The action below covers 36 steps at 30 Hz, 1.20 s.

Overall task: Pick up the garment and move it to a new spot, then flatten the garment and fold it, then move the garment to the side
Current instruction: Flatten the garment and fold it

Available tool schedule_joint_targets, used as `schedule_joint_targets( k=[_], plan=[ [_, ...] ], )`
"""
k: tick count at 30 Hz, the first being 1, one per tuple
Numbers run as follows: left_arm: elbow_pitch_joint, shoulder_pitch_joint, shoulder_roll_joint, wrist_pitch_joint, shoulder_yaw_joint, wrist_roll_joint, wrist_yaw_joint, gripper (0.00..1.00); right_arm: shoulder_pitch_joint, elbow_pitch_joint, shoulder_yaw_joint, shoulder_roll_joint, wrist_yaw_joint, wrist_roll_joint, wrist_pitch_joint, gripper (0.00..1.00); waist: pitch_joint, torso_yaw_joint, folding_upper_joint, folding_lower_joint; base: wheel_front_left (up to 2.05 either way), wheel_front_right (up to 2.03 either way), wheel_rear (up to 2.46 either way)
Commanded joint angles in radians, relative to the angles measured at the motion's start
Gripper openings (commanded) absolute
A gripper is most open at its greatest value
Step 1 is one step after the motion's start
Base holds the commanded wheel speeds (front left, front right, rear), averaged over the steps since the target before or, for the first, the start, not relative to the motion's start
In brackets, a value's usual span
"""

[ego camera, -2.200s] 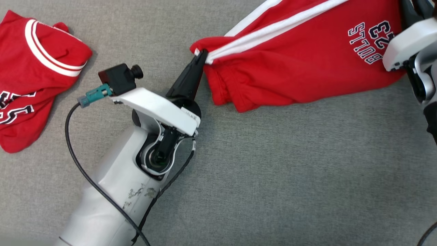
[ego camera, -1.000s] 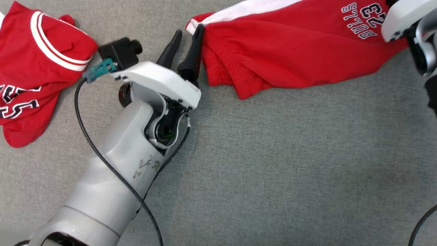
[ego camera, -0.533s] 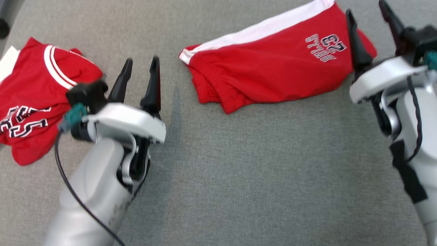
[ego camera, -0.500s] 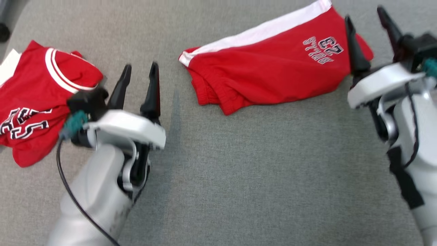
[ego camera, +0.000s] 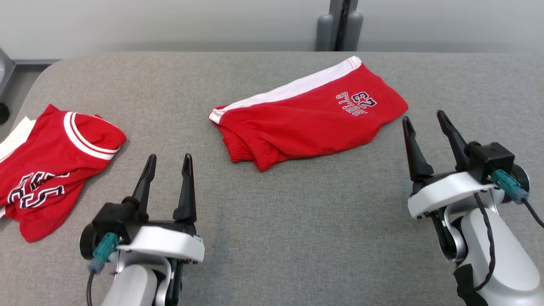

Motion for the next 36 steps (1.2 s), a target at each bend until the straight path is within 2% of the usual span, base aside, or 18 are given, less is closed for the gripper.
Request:
schedule_joint_targets(
  k=[1,7,12,16,23,36],
  plan=[
    [-0.024,0.03,-0.007,-0.003,0.012,0.03,-0.012,1.0,0.021,0.004,-0.014,0.003,0.0,0.016,-0.002,1.0,-0.018,-0.011,0.0,0.0,0.0,0.0,0.0],
    [-0.091,0.102,-0.035,-0.003,0.007,0.103,-0.025,1.0,0.002,0.093,-0.043,-0.008,0.0,0.162,-0.002,1.0,-0.015,0.022,0.0,0.0,0.0,0.0,0.0],
    [-0.136,0.118,-0.044,-0.003,-0.03,0.14,-0.031,1.0,-0.108,0.27,-0.043,-0.074,0.0,0.268,-0.001,1.0,0.027,0.081,0.0,0.0,0.0,0.0,0.0],
    [-0.156,0.112,-0.051,-0.003,-0.062,0.135,-0.021,1.0,-0.238,0.433,-0.034,-0.131,0.0,0.272,0.031,1.0,0.081,0.128,0.0,0.0,0.0,0.0,0.0],
    [-0.178,0.068,-0.052,-0.003,-0.105,0.123,-0.006,1.0,-0.43,0.63,0.002,-0.159,0.0,0.268,0.137,1.0,0.164,0.189,0.0,0.0,0.0,0.0,0.0],
    [-0.168,0.019,-0.053,-0.003,-0.148,0.118,0.012,1.0,-0.563,0.785,0.045,-0.208,0.0,0.232,0.204,1.0,0.226,0.258,0.0,0.0,0.0,0.0,0.0]
  ],
)
